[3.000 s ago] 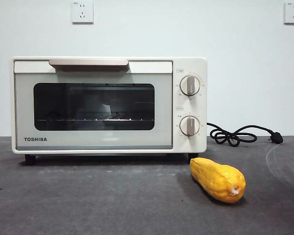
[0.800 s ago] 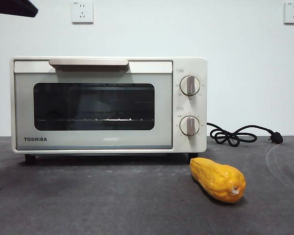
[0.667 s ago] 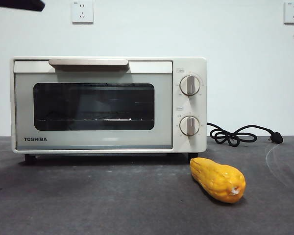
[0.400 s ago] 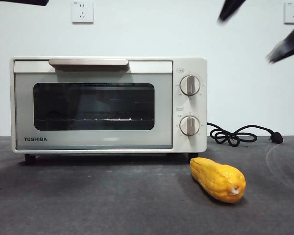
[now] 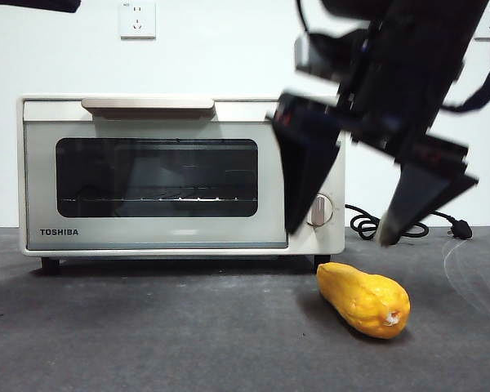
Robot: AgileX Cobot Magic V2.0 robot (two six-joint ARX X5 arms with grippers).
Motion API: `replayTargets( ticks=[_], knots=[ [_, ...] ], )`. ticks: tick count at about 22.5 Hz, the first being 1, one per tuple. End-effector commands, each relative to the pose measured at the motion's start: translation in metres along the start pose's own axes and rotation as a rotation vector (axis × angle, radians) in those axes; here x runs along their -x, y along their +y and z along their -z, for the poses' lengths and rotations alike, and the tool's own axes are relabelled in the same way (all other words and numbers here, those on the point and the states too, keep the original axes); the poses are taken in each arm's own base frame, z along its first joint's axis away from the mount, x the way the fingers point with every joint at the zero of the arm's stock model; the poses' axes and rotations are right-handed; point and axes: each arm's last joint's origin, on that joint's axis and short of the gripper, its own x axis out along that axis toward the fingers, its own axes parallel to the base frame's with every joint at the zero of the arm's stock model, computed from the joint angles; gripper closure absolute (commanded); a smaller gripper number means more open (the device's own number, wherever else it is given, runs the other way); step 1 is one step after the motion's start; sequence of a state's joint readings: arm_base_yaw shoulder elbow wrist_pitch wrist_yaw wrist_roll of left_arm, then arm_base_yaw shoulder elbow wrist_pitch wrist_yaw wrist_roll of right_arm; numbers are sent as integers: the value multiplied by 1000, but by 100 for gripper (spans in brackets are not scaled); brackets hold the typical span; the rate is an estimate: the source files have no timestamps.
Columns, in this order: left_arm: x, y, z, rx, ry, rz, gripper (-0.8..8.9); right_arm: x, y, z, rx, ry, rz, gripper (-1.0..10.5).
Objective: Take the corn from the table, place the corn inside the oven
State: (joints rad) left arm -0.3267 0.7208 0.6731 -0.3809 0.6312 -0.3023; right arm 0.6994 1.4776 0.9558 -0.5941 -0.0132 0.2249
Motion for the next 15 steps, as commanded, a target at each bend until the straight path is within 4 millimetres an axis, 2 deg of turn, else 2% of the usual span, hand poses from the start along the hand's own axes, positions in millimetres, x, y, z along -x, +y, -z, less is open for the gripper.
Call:
replayTargets(
  ticks=[1,5,9,11,13,15],
  knots=[
    [0,0,-1,-17,-1,-4,819,-15,0,-2,-9,34,15,352],
    [-1,0,-1,-16,0,-5,819,-35,-1,0,-10,87,60,362],
    [-1,1,0,-12,5,-6,819,-44,-2,3,-12,124,70,574],
    [-1,1,-1,-13,4,-5,818,-44,-2,3,-17,123,71,746],
    [-1,1,-1,-13,4,-5,818,-44,-2,3,-16,129,71,966],
    [-2,1,-1,-15,1,-5,819,-42,-2,4,-14,135,71,958]
  ],
)
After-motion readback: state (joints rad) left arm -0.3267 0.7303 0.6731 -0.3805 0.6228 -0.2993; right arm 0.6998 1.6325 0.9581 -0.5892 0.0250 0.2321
